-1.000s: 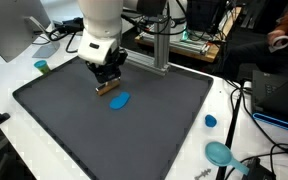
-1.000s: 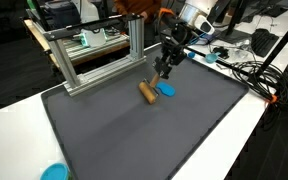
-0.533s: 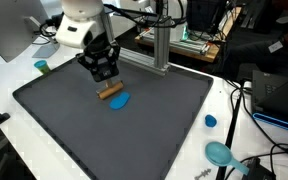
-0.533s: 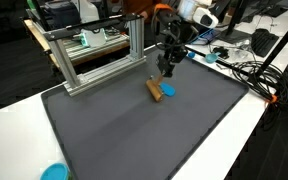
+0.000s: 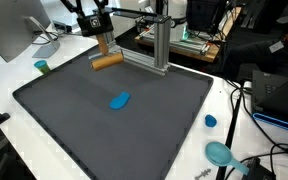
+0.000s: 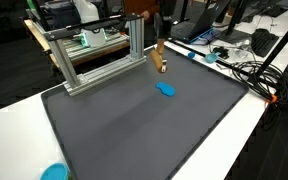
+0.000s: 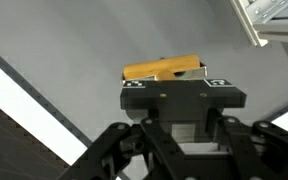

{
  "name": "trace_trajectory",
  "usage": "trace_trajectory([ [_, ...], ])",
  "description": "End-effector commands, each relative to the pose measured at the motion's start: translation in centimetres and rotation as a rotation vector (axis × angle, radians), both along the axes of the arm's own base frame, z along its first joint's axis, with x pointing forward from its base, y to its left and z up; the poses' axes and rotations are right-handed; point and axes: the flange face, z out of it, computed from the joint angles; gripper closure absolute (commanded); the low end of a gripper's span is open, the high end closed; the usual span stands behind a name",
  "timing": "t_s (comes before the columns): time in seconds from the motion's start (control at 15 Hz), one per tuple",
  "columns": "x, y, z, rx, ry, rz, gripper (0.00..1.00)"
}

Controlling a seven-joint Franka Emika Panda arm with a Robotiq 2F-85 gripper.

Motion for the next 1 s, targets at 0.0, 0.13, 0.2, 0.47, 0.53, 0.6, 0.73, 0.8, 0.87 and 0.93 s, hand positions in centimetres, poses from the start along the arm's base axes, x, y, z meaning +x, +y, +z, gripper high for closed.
trace_trajectory([
  [0.0,-7.7,-0.1,2.0,0.001,0.035,-0.081,0.78],
  [0.13,-10.9,0.1,2.9,0.012,0.005,-0.103,0.78],
  [0.2,-6.7,-0.2,2.1,-0.015,0.037,-0.072,0.53],
  [0.47,-10.4,0.0,2.8,-0.015,0.027,-0.084,0.78],
  [0.53,-10.4,0.3,3.2,-0.002,0.002,-0.228,0.78],
  [0.6,-10.4,0.4,3.4,-0.001,-0.005,-0.271,0.78],
  [0.73,-10.7,0.6,3.7,-0.011,-0.013,-0.384,0.78],
  [0.8,-10.9,0.8,4.0,-0.021,-0.014,-0.439,0.78],
  [0.87,-11.0,0.8,4.1,-0.031,-0.020,-0.494,0.78],
  [0.93,-11.2,0.7,4.2,-0.037,-0.023,-0.549,0.78],
])
